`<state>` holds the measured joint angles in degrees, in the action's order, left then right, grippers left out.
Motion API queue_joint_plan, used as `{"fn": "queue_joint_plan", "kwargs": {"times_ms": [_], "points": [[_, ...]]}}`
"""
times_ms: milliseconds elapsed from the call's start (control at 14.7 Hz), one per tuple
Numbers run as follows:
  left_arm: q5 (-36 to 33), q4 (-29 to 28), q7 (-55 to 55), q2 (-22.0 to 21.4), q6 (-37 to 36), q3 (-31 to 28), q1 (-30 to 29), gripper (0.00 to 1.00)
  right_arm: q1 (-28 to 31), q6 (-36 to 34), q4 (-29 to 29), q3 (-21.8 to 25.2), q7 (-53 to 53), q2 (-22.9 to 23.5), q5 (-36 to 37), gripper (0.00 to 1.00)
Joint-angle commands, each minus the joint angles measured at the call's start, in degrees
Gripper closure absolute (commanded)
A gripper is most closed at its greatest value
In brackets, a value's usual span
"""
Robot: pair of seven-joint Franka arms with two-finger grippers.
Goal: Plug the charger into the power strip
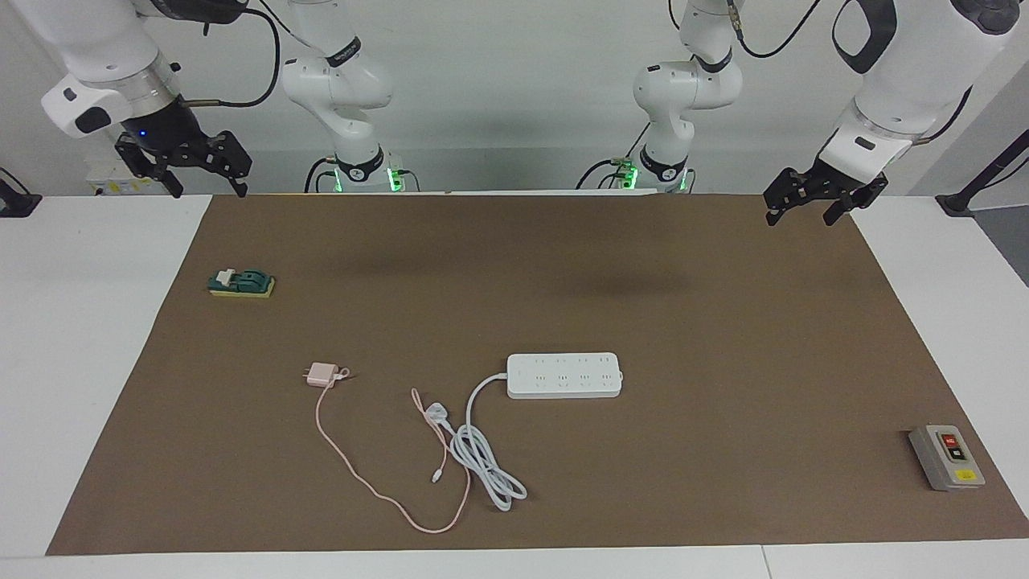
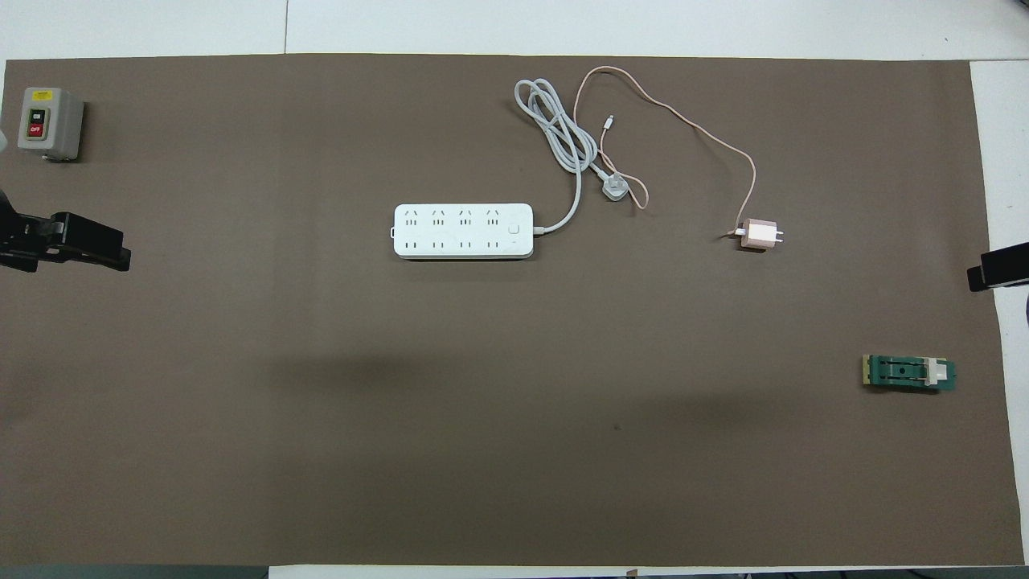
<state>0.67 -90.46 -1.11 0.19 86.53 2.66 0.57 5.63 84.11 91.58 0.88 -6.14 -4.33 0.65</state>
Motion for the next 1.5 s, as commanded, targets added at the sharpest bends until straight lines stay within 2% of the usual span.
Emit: {"fn": "queue_joint_plan", "kwargs": {"times_ms": [0,273,478,1023,1228,1365,1433], "points": [[-0.85,-1.21,0.58,-1.33,-0.57,-0.38,0.49,0.0,0.79,0.62,0.18,-0.7,0.25,-0.06,0.41,0.0],[-0.85,-1.21,0.58,-1.33,-0.57,-0.38,0.49,0.0,0.26,0.62,0.44,-0.7,0.7,-0.5,0.41,0.0],[-0.85,-1.21,0.58,-1.33,-0.57,-0.38,0.49,0.0,0.96,-2.44,1.06,-0.44,0.34,-0.94,0.32,0.0],[-0.85,-1.21,0.58,-1.33,-0.57,-0.38,0.49,0.0,1.84,-1.84,0.62,0.09,0.96,-0.85,-0.47,0.0],[-0.85,-1.21,0.58,-1.33,-0.57,-0.38,0.49,0.0,1.93,-0.52,1.15,0.09,9.55,-0.5,-0.65,0.0],[-0.85,-1.21,0.58,-1.33,-0.57,-0.38,0.49,0.0,2.19,0.44,1.24,0.09,11.67,0.37,-0.82,0.0],[-0.85,-1.21,0.58,-1.33,-0.57,-0.38,0.49,0.0,2.54,0.53,1.06,0.09,14.99,1.51,-2.74,0.0]]}}
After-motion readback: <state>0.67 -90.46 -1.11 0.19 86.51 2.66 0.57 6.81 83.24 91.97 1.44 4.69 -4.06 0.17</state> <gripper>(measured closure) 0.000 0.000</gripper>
